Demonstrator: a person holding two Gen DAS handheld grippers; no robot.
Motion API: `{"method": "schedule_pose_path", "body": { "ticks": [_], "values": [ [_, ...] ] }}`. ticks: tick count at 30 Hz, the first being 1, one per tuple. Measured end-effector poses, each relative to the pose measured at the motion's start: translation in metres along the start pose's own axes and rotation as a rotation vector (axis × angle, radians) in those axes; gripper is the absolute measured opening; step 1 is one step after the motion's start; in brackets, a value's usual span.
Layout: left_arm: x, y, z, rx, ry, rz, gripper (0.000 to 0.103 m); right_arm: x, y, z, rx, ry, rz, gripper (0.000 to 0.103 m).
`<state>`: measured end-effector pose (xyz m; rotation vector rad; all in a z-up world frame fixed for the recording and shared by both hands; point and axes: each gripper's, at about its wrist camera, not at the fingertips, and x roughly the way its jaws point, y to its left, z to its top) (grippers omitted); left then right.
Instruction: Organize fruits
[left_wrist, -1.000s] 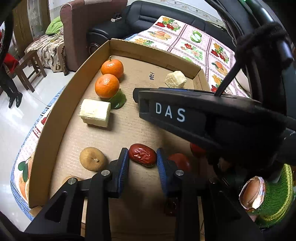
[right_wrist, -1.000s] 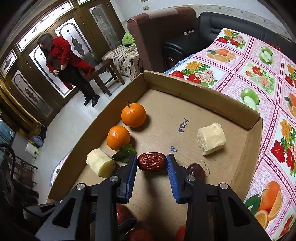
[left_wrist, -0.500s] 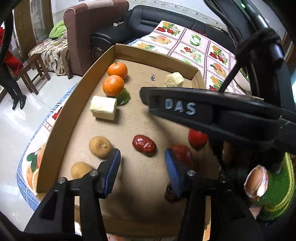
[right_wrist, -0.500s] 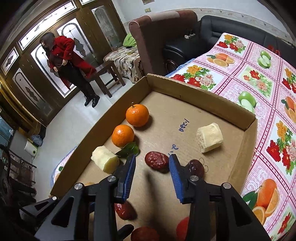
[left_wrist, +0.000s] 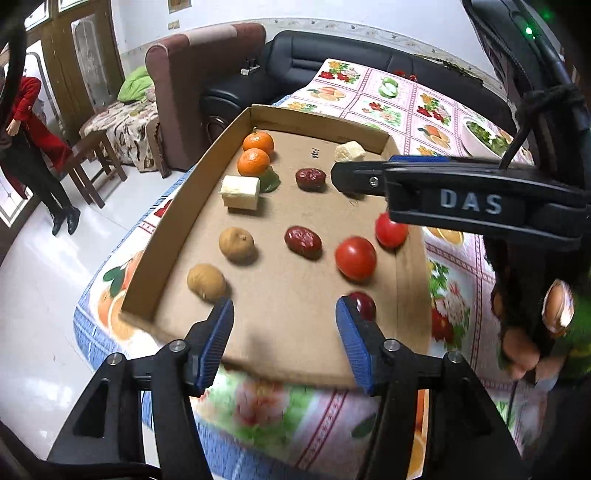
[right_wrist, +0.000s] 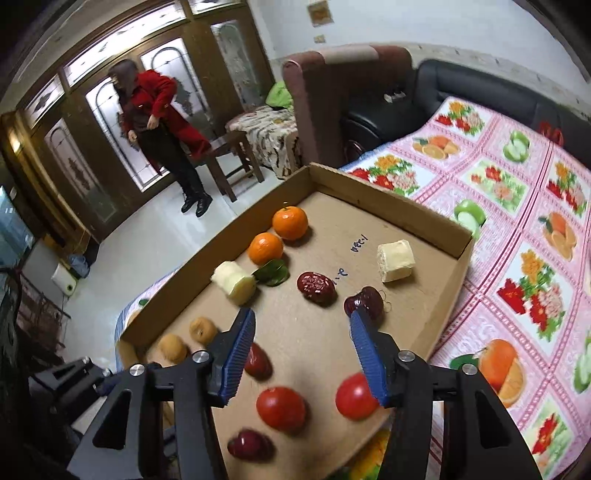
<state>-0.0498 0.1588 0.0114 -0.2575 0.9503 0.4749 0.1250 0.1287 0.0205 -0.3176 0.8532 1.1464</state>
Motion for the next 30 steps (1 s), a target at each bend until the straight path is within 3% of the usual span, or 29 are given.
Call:
{"method": "schedule_pose_path", "body": {
  "ticks": [1,9,14,20,30],
  "values": [
    [-0.003,-0.002,-0.004,0.011,-0.007,0.006,0.057,-0.005,0.003,-0.003,-0.023,-0.005,0.000,0.070],
    [-0.024,-0.006,-0.021,0.033,-0.051,0.038,0.057,-0.038,0.012,-0.030,-0.173,-0.021,0.052,0.070],
    [-0.031,-0.009,-0.032,0.036,-0.058,0.041,0.057,-0.062,0.013,-0.052,-0.249,-0.061,0.163,0.076],
    [-0.036,-0.014,-0.044,0.045,-0.054,0.038,0.057,-0.067,0.021,-0.074,-0.375,0.016,0.127,0.078],
    [-0.047,-0.013,-0.053,0.045,-0.064,0.035,0.057,-0.067,0.024,-0.095,-0.415,0.069,0.145,0.078]
  ]
}}
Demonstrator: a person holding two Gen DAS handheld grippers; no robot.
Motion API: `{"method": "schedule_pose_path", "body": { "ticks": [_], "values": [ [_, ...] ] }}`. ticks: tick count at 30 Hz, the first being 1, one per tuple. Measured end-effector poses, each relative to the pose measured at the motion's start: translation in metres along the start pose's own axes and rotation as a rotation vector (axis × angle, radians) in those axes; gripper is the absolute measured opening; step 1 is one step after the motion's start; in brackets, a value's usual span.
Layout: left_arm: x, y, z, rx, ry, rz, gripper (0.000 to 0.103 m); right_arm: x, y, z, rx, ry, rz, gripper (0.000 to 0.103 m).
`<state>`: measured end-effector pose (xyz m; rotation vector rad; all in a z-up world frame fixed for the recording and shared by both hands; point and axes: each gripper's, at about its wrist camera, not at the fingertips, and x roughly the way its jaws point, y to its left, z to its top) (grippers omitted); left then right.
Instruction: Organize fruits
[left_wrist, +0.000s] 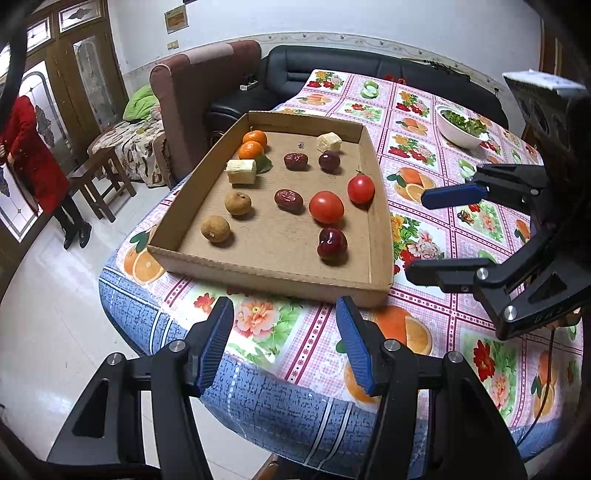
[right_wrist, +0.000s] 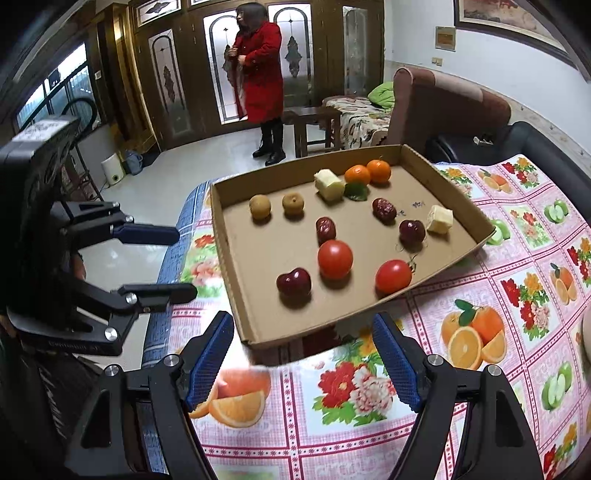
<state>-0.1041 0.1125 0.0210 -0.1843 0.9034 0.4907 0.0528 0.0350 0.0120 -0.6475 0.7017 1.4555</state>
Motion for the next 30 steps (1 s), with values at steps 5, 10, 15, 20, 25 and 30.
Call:
{"method": "schedule_pose_path", "body": {
  "ticks": [5,10,15,20,25,30],
  "values": [
    [-0.002,0.001,-0.003,0.000,0.003,-0.002,0.057,-0.002,0.004,-0.007,-0.010,0.018,-0.018,0.078],
    [-0.007,-0.002,-0.006,0.006,0.000,-0.006,0.057,-0.005,0.005,-0.013,-0.007,0.026,-0.032,0.078],
    [-0.011,-0.001,-0.007,0.004,-0.002,-0.008,0.057,-0.007,0.006,-0.017,-0.005,0.029,-0.038,0.078],
    [-0.011,-0.001,-0.007,0.005,-0.002,-0.009,0.057,-0.009,0.007,-0.019,0.001,0.024,-0.042,0.078],
    [-0.017,-0.001,-0.009,0.006,-0.006,-0.010,0.057,-0.012,0.008,-0.018,0.003,0.016,-0.044,0.078],
    [-0.017,-0.001,-0.010,0.005,-0.006,-0.010,0.057,-0.011,0.008,-0.016,0.004,0.015,-0.045,0.078]
  ]
}}
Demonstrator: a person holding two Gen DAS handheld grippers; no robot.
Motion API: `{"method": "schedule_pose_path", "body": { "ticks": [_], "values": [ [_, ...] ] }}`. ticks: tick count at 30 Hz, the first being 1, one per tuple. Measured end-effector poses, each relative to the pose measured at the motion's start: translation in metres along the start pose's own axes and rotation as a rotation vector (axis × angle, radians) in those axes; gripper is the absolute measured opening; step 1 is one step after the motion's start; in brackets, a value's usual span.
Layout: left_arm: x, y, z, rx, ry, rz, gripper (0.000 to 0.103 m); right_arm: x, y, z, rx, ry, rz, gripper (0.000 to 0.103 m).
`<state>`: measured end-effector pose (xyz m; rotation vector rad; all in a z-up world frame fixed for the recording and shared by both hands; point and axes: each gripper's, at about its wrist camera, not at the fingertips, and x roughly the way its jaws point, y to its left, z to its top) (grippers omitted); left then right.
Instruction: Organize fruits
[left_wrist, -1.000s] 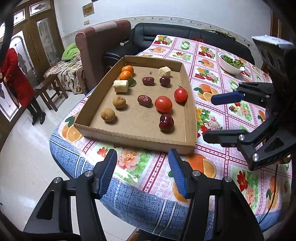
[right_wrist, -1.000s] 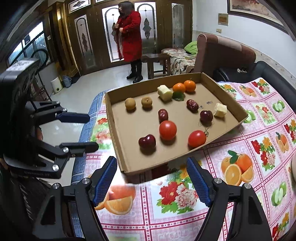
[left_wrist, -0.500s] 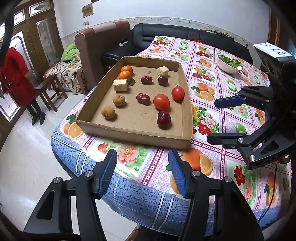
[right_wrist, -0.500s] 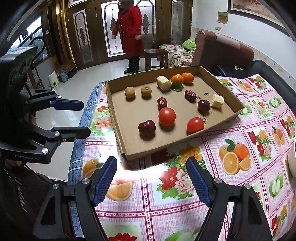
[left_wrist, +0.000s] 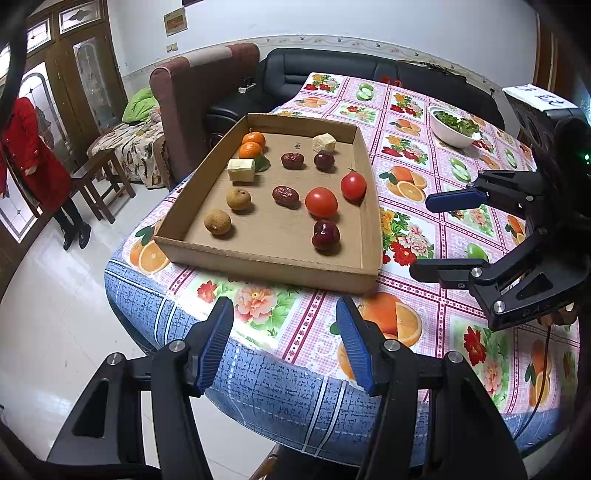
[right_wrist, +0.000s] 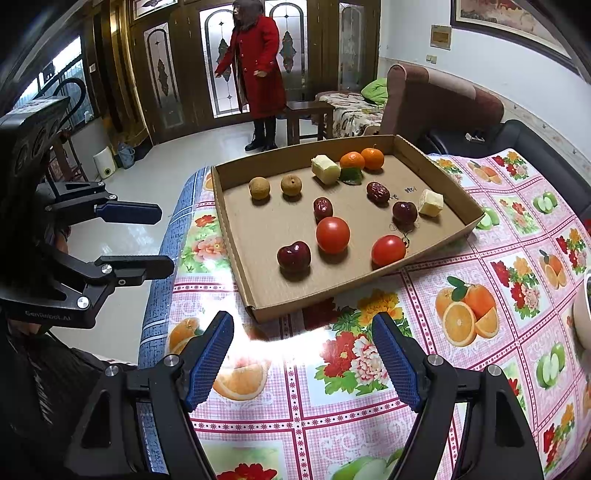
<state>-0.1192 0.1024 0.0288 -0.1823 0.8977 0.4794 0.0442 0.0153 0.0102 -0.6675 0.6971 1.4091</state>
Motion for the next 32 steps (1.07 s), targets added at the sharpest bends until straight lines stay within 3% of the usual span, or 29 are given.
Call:
{"method": "schedule_pose_path", "body": {
  "ticks": [21,29,32],
  "values": [
    [0.003,0.003,0.000,-0.008,0.018,-0.011,0.057,0.011,-0.002,-0.001,0.009,0.027,0.014,0.078],
    [0.005,0.003,0.000,-0.004,-0.014,0.030,0.057,0.019,-0.006,-0.001,0.028,0.036,0.015,0.079],
    [0.006,0.000,0.004,-0.003,-0.002,0.007,0.057,0.018,-0.008,-0.004,0.044,0.033,0.010,0.079]
  ]
}}
